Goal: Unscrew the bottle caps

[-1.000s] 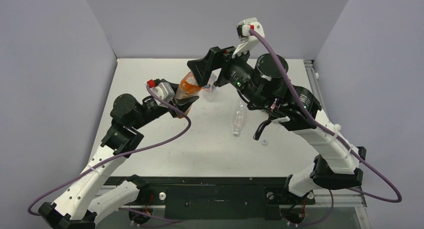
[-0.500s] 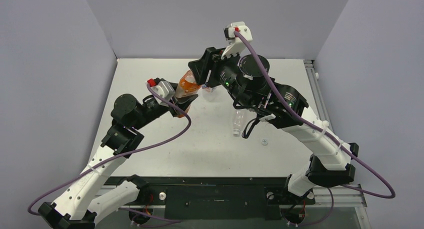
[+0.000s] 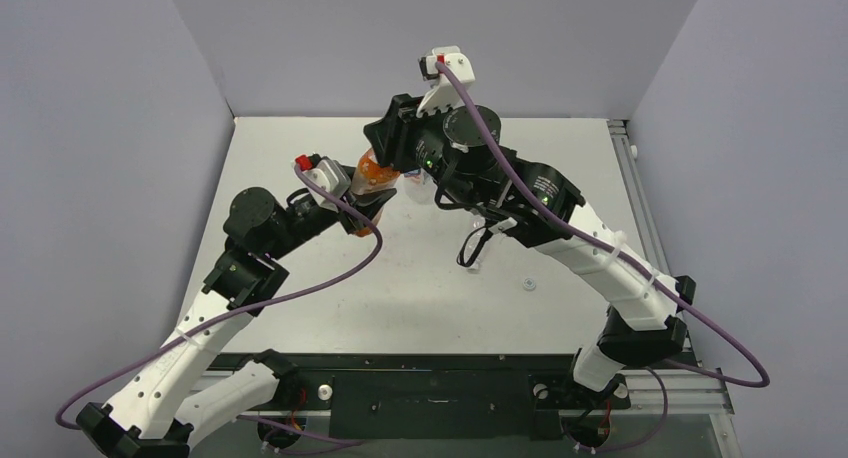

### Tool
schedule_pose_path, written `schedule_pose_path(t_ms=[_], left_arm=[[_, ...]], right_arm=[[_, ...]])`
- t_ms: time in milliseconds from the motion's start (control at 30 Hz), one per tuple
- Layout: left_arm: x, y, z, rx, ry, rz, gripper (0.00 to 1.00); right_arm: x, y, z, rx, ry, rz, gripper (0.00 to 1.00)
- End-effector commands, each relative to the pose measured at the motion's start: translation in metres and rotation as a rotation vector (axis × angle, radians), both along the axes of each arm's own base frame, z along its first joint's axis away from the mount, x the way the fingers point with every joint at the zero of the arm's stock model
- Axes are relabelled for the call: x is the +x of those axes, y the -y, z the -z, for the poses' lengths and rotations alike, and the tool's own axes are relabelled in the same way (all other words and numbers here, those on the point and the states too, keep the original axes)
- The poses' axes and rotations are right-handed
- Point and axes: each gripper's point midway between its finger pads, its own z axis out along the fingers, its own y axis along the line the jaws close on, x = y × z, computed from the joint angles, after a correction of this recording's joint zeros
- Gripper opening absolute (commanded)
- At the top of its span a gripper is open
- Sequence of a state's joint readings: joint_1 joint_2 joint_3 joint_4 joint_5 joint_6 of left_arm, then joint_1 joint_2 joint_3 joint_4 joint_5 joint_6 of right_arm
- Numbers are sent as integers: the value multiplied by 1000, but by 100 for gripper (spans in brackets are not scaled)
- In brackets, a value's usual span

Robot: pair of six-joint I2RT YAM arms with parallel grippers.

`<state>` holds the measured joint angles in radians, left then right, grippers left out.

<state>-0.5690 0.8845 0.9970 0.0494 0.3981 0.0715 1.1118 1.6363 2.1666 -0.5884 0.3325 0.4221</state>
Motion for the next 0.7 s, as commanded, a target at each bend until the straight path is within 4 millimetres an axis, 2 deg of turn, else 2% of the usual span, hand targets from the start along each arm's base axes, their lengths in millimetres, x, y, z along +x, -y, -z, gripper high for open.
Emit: schedule_pose_path(t_ms=[0,200,233,300,400,533,633,667], left_arm=[[-7,-1,-17,-39,19,8,0],[-12,2,-10,-38,-15,37,0],[-13,3,-10,-42,-25,43,0],[-18,6,-9,-56,-51,76,0],[-29,11,-11,-78,-87,136,0],[-59,22,-19,-137,-186,311,0],[-93,29,-25,-142,-241,500,0],[-101,30,-28,-150,-273,541,1]], right_arm=[[-3,11,-24,73,29,-2,28],[-7,23,-32,77,64,0,22],[-8,25,-33,78,69,-3,19],[-12,28,-40,96,95,-18,1],[-24,31,-49,104,149,-102,0],[-62,25,-68,149,269,-368,0],[-99,27,-85,242,343,-624,0],[-103,29,-88,255,355,-660,0]])
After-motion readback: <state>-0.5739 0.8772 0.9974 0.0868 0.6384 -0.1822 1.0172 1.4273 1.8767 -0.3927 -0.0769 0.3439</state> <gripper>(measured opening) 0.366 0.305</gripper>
